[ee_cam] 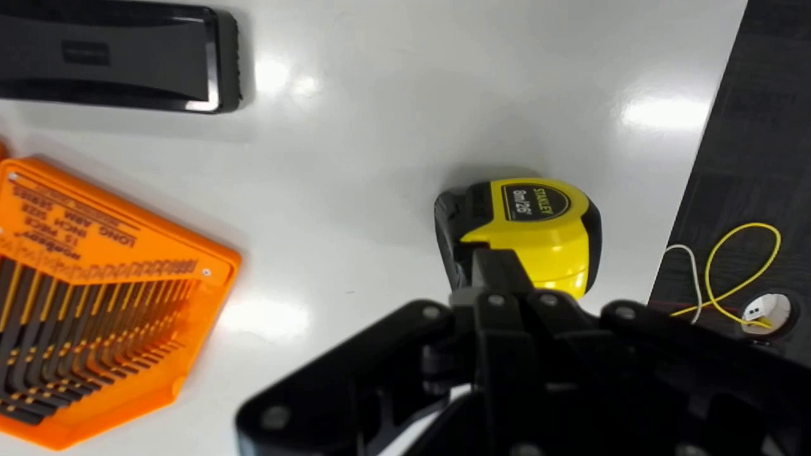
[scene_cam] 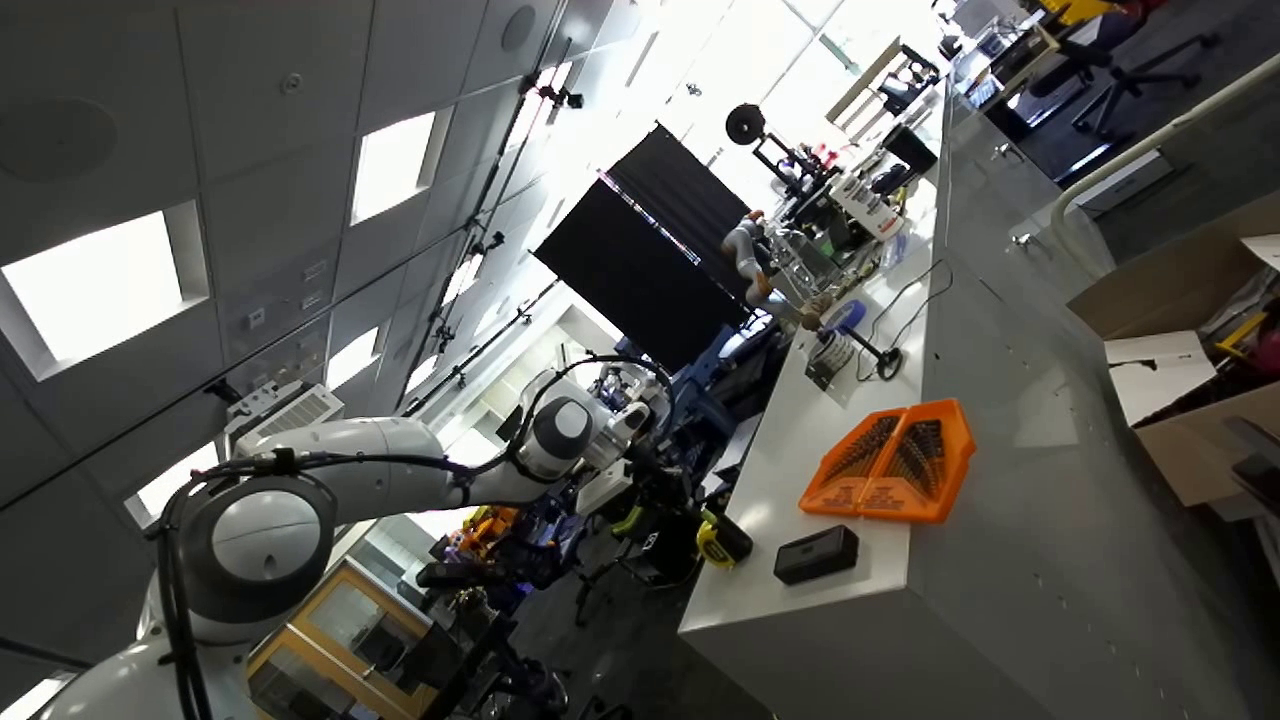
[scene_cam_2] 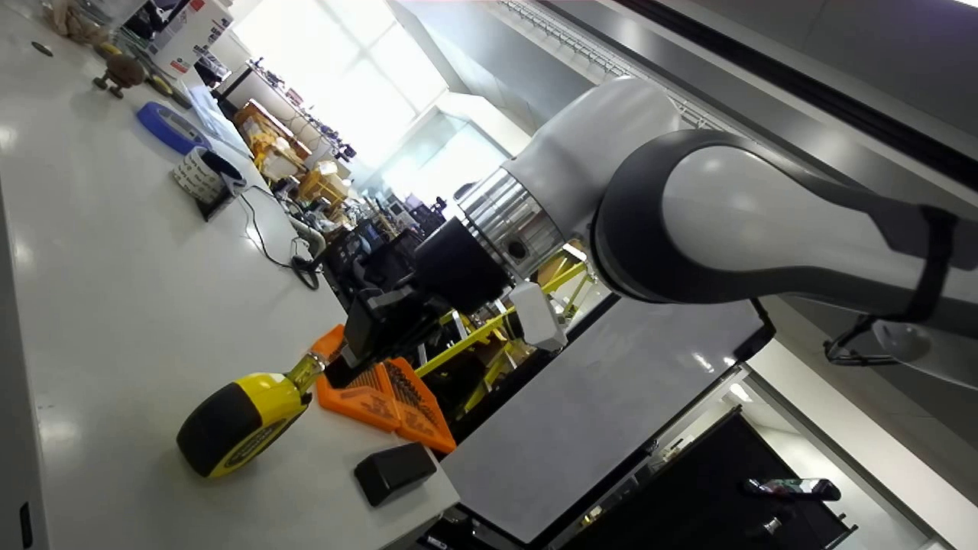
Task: Push the measuring tape back inside the case
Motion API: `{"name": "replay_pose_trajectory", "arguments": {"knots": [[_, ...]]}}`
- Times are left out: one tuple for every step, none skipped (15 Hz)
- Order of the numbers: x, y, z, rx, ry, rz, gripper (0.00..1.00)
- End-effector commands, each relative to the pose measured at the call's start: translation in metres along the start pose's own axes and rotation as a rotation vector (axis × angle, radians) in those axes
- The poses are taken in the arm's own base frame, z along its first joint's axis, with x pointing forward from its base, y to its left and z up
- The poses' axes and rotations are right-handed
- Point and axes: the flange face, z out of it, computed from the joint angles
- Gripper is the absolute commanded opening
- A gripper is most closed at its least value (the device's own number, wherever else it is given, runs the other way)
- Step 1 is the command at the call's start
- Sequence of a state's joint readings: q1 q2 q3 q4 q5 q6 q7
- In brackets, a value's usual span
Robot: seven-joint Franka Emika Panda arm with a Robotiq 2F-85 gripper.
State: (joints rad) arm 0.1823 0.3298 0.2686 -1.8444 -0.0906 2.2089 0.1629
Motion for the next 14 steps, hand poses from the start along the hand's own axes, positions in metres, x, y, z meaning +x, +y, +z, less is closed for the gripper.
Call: {"name": "replay_pose_trajectory", "arguments": {"knots": [[0.007, -0.003, -0.009, 0.001, -0.011, -0.001, 0.00], [0.007, -0.003, -0.009, 0.005, -0.011, 0.000, 0.00], [0.008, -0.002, -0.009, 0.004, -0.014, 0.003, 0.00], [0.008, -0.001, -0.007, 0.006, -0.022, 0.003, 0.00], [0.009, 0.000, -0.006, 0.008, -0.028, 0.003, 0.00], [0.009, 0.000, -0.004, 0.009, -0.035, 0.005, 0.00], [0.009, 0.001, -0.002, 0.011, -0.042, 0.006, 0.00], [0.009, 0.002, -0.001, 0.015, -0.047, 0.006, 0.00], [0.010, 0.003, 0.001, 0.016, -0.052, 0.009, 0.00], [0.010, 0.003, 0.003, 0.019, -0.054, 0.009, 0.00], [0.010, 0.004, 0.005, 0.022, -0.058, 0.012, 0.00], [0.011, 0.004, 0.007, 0.024, -0.061, 0.013, 0.00], [0.011, 0.005, 0.009, 0.025, -0.064, 0.016, 0.00], [0.011, 0.005, 0.010, 0.024, -0.070, 0.019, 0.00]]}}
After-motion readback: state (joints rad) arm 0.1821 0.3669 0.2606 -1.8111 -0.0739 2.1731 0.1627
